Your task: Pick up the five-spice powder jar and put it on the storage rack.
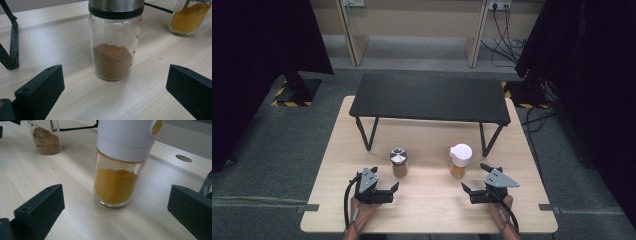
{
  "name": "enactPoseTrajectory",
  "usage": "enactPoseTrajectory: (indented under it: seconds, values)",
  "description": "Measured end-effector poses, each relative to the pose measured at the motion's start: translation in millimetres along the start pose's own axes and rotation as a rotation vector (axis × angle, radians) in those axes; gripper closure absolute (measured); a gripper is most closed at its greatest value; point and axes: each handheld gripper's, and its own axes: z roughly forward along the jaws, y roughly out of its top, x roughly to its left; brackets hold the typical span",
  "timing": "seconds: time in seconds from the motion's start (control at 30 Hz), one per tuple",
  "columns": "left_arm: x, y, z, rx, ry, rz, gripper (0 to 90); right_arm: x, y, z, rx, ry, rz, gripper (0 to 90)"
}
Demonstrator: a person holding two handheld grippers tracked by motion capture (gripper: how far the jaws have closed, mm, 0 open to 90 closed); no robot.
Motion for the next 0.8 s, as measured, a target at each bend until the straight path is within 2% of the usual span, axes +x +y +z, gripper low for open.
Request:
enactPoseTrajectory:
  seconds: [0.8]
  values:
    - [-0.3, 1.6, 1.3, 0.007, 0.0, 0.003, 0.5, -0.6, -1.0, -0.9, -0.002, 0.0, -0.002, 0.7]
